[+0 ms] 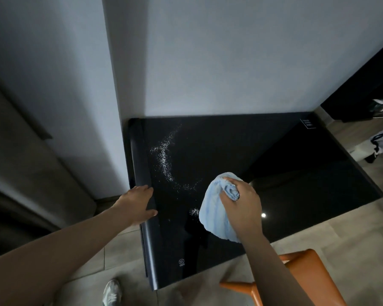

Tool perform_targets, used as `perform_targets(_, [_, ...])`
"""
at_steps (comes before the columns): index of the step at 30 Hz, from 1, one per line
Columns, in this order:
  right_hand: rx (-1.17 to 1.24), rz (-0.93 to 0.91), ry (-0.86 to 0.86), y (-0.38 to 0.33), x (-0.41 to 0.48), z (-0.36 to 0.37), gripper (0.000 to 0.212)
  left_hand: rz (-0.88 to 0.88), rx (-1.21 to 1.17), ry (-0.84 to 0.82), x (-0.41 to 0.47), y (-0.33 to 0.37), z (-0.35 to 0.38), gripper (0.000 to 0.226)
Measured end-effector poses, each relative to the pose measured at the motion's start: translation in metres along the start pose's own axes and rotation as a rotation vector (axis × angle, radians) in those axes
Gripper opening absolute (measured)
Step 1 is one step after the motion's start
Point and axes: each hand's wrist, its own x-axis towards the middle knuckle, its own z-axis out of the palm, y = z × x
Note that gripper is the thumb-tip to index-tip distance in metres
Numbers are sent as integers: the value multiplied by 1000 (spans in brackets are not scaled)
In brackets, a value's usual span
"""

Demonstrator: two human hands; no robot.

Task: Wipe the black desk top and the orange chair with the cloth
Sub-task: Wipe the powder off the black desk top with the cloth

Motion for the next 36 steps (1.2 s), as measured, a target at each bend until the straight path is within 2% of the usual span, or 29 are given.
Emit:
perform_targets(2, [-36, 6, -8, -4, 18, 6, 19, 5, 4, -5, 8, -4, -3, 76])
perform_targets(5, [-13, 24, 22, -7, 54, 13, 23, -6, 19, -1, 25, -8, -6, 72])
perform_targets(11, [-6, -137, 1, -18, 132, 16, 10, -117, 20, 28, 69, -9, -16, 70])
perform_targets(21, [-21, -276, -123, -6, 260, 66, 11, -236, -7, 98, 152, -18, -31, 102])
perform_targets(27, [-63, -325, -138, -7, 319, 118, 12, -258, -1, -26, 186, -33, -23, 137])
perform_targets(32, [-87, -282, -180, -1, 356, 166, 9, -278, 66, -24, 199, -36, -12, 141])
perform_targets(36, [-103, -236, -224, -3, 376, 193, 19, -272, 53, -17, 200, -38, -10, 139])
